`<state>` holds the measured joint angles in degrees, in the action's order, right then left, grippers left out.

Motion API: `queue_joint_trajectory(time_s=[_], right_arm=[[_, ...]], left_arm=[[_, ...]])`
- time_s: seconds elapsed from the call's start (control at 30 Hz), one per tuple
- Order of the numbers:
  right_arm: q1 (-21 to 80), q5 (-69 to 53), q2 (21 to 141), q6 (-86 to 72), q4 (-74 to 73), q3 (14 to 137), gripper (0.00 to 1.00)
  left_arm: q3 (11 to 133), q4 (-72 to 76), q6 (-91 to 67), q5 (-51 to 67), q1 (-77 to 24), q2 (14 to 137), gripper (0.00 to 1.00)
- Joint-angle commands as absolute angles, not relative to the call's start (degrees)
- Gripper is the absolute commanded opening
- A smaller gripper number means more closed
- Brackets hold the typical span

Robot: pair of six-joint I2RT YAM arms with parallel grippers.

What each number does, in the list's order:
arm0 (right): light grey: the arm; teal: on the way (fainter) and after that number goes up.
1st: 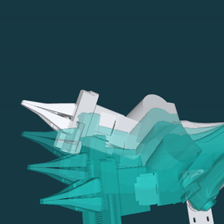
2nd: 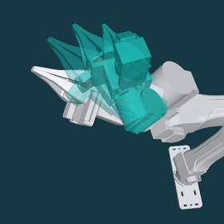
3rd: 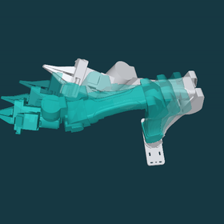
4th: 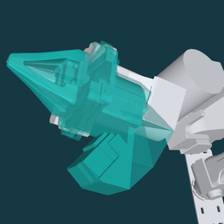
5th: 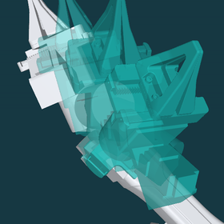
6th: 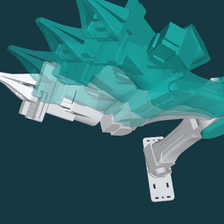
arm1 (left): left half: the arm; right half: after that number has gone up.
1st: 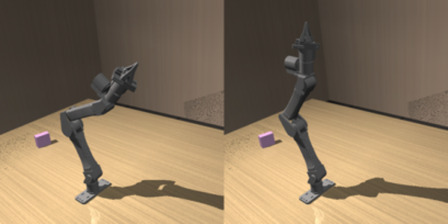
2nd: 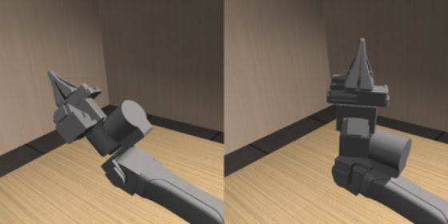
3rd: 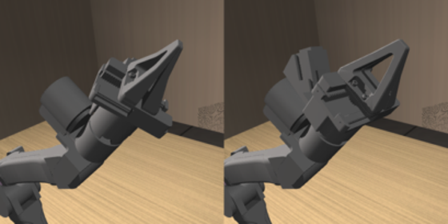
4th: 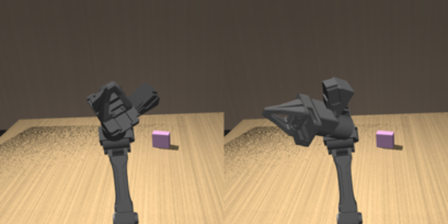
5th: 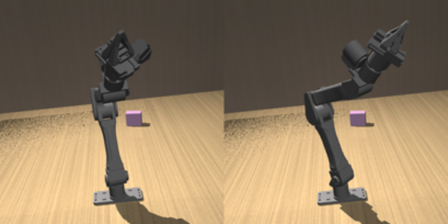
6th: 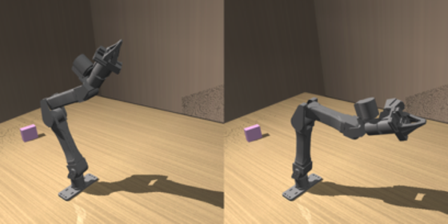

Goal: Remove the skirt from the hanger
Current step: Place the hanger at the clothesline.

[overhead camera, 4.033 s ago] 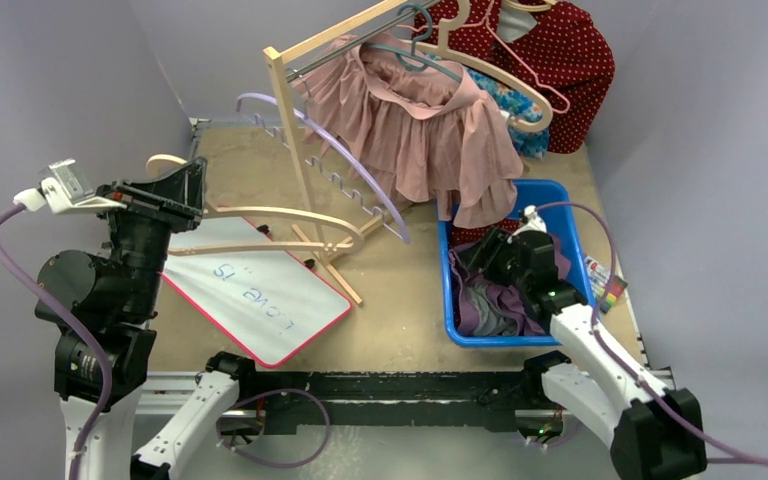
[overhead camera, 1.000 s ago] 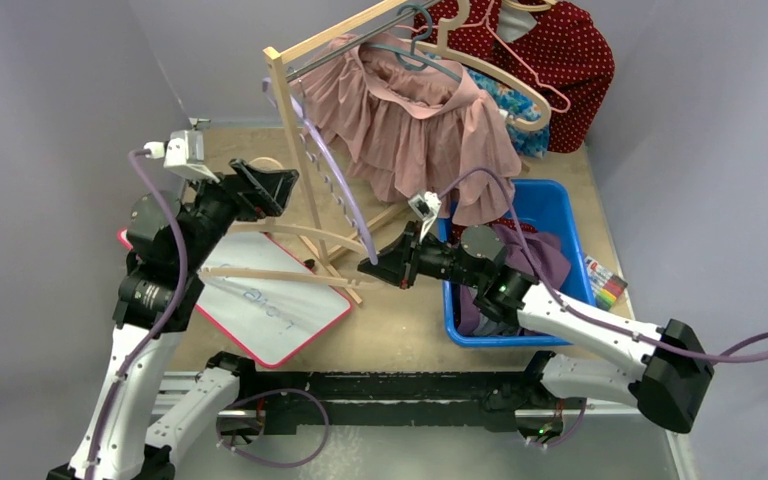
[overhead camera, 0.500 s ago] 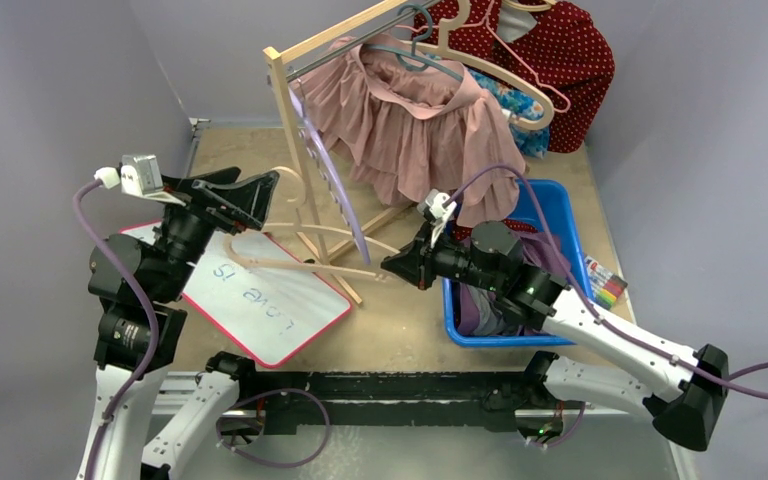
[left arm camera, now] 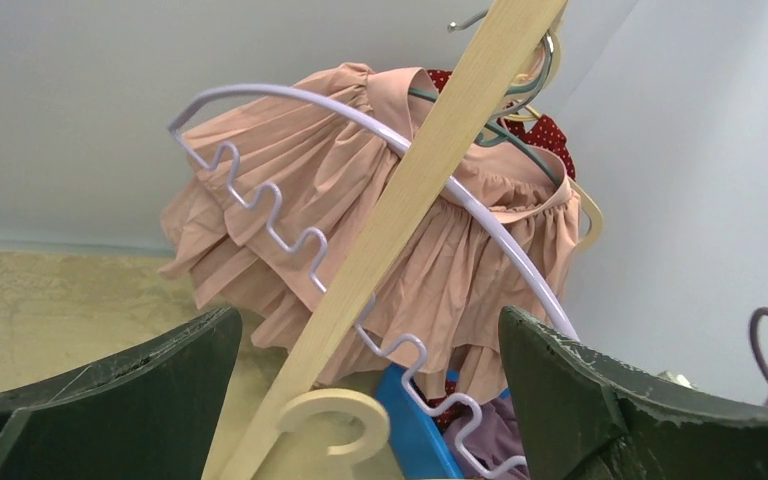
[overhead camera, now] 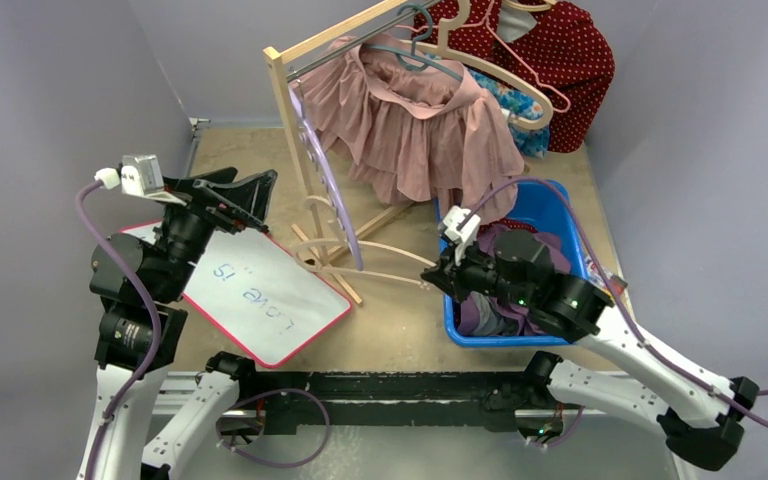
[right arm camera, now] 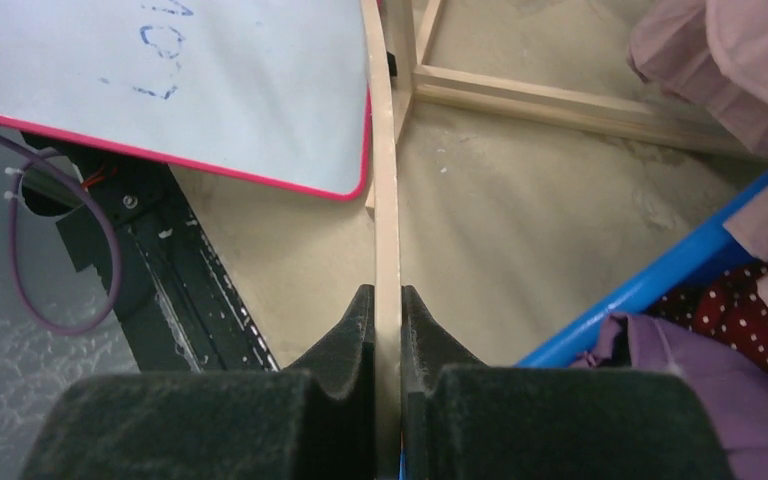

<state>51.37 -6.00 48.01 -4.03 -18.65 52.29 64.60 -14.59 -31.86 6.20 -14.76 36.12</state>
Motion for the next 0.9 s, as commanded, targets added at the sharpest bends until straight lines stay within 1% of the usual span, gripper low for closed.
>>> queue_joint_trajectory(time_s=[0.0,0.07,0.17,0.33,0.53,0.67,0.87], right_arm=[[51.6,-1.8,42.2,-4.0,-23.0,55.0,0.00],[51.6,0.8,40.7,-5.2,-24.1,57.1,0.00],[51.6,1.6,40.1,-5.0,-25.1,58.1,0.00],[51.6,6.4,45.2,-4.5,-31.0,62.8,0.00],[51.6,14.4,46.2,-7.1,-29.3,64.2,0.00],[51.6,18.8,45.7,-7.7,-30.9,67.4,0.00],[51.6,19.8,43.1,-5.1,-34.6,72.7,0.00]], left_arm=[[64.0,-12.9,-31.0,5.8,-14.9,36.2,1.00],[63.9,-13.1,-31.0,5.5,-14.9,35.9,1.00],[64.4,-13.5,-30.5,5.1,-14.9,35.6,1.00],[65.5,-14.9,-29.7,4.6,-14.9,35.4,1.00],[66.0,-16.0,-29.4,4.2,-14.9,35.0,1.00],[66.2,-16.6,-29.0,3.9,-14.9,34.7,1.00],[66.4,-17.4,-28.9,3.8,-14.9,34.7,1.00]])
